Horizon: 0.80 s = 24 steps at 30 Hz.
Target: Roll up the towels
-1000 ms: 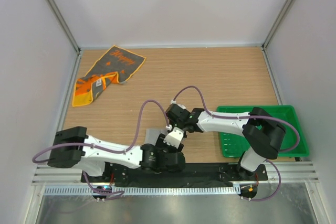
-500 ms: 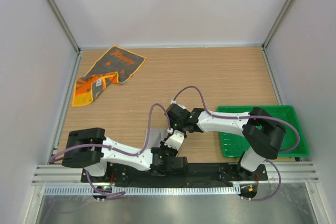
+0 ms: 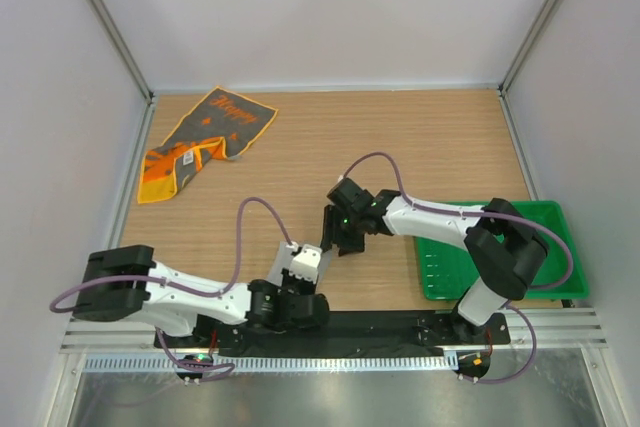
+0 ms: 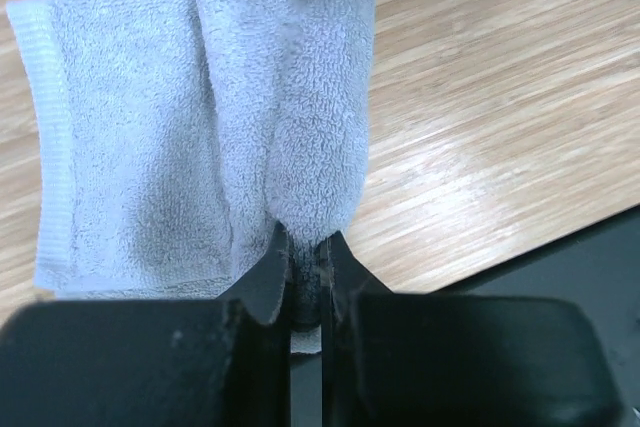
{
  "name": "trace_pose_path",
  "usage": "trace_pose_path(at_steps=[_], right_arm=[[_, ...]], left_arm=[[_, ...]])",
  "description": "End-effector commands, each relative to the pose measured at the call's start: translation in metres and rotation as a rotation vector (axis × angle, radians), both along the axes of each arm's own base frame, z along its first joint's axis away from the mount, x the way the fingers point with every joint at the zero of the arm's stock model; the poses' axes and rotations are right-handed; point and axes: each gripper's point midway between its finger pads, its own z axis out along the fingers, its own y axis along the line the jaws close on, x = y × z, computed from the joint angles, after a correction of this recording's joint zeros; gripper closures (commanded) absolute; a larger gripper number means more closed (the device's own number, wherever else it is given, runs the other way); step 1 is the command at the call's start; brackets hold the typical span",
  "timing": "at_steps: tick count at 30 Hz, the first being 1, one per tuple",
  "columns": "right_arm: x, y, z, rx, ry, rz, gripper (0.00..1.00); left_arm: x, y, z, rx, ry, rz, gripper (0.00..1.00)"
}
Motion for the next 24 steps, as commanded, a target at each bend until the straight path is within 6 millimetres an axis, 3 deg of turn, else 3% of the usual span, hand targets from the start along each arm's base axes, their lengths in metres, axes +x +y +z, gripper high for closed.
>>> trace_pose_path(at_steps=[1, 4, 5, 8, 9, 10, 11, 12, 14, 15, 16, 24], right_arm=[[0.052, -0.006, 0.047, 0.063, -0.135, -0.049, 0.41], [0.076, -0.004, 0.074, 0.118, -0.178, -0.057, 0.39], [0.078, -0.003, 0.082, 0.128, -0.194, -0.052, 0.38], [0.084, 0.003, 0.1, 0.179, -0.232, -0.041, 0.38], [0.08, 0.002, 0.1, 0.193, -0.234, -0.033, 0.38], [0.082, 0.006, 0.104, 0.227, -0.252, -0.032, 0.38], [0.079, 0.008, 0.104, 0.254, -0.243, -0.035, 0.37], [0.067, 0.007, 0.095, 0.278, -0.208, -0.019, 0.37], [0.064, 0.019, 0.099, 0.379, -0.221, -0.001, 0.37], [0.05, 0.019, 0.086, 0.41, -0.16, 0.003, 0.37], [0.051, 0.028, 0.093, 0.478, -0.192, 0.019, 0.37], [0.01, 0.054, 0.063, 0.58, -0.151, 0.125, 0.38]], left_arm=[[-0.006, 0.01, -0.008, -0.093, 0.085, 0.013, 1.0], [-0.007, 0.019, -0.007, -0.191, 0.124, 0.022, 1.0], [-0.005, 0.018, 0.002, -0.252, 0.142, 0.028, 1.0], [0.002, 0.03, 0.002, -0.318, 0.168, 0.062, 1.0], [0.001, 0.028, 0.013, -0.393, 0.179, 0.059, 1.0], [0.002, 0.035, 0.008, -0.411, 0.19, 0.076, 1.0], [0.002, 0.039, 0.007, -0.434, 0.202, 0.089, 1.0], [0.005, 0.039, 0.018, -0.513, 0.208, 0.099, 1.0], [0.005, 0.047, 0.013, -0.56, 0.229, 0.122, 1.0], [0.006, 0.05, 0.011, -0.576, 0.247, 0.138, 1.0], [0.007, 0.053, 0.013, -0.619, 0.25, 0.148, 1.0], [0.005, 0.075, -0.003, -0.621, 0.314, 0.257, 1.0]])
